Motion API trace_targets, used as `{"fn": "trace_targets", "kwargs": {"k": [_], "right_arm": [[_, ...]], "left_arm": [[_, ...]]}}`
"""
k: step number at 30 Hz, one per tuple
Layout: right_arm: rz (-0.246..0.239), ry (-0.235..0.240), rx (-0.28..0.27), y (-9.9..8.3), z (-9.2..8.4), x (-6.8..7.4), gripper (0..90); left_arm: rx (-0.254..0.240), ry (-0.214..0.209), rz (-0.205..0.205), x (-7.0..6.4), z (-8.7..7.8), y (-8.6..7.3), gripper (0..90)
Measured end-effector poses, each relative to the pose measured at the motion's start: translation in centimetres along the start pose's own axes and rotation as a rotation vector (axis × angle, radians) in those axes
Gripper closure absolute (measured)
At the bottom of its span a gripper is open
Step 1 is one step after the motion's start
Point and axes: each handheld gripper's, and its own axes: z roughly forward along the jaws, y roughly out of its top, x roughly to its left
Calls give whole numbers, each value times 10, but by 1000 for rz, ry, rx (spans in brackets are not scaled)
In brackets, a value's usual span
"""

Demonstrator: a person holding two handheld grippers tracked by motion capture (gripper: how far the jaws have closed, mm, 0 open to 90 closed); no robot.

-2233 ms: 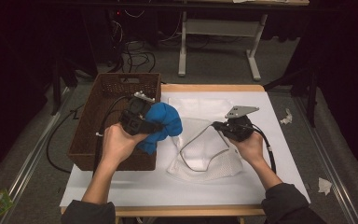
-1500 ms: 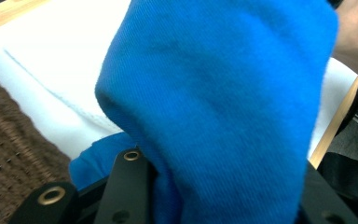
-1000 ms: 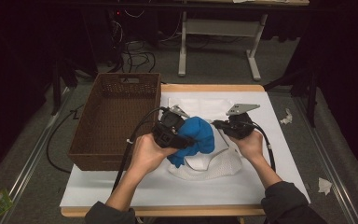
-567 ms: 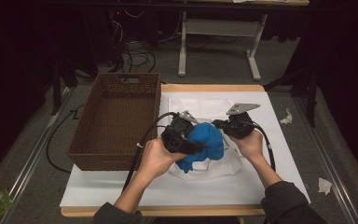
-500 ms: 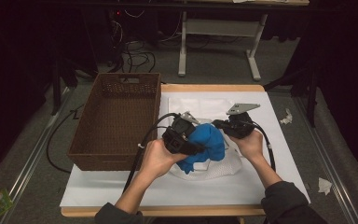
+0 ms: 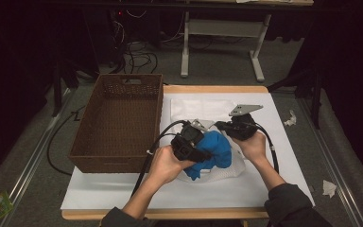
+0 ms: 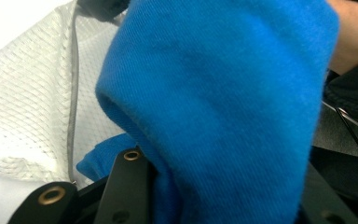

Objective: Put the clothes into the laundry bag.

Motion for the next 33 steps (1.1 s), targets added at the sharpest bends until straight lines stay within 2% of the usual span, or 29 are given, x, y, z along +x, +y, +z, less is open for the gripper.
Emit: {"fn": "trace_targets", "kwargs": {"k": [3,8,12,17,19,22,30,33], "right_arm": [[-4,0,0,2,0,0,891],[-6,1,10,3,0,1,891],[-8,-2,12,4,1,2,892],[-12,2,6,5,2,3,891],[-16,7,6,5,3,4,891],[-12,6,6,5,2,4,891],[-16,7,-1,5,1,4,892],[-23,8,-5,6,1,6,892]], "left_arm": [[1,9,-1,-1,5,-1,638],[-16,19,-26,0,13,-4,635],[-22,7,-30,1,20,-8,635],[-16,45,-12,-4,27,-9,635],[-18,43,-14,-4,29,-9,634],[-27,32,-39,-2,33,-10,634],[-14,13,-66,0,45,-13,634],[-9,31,-62,-1,48,-13,634]]}}
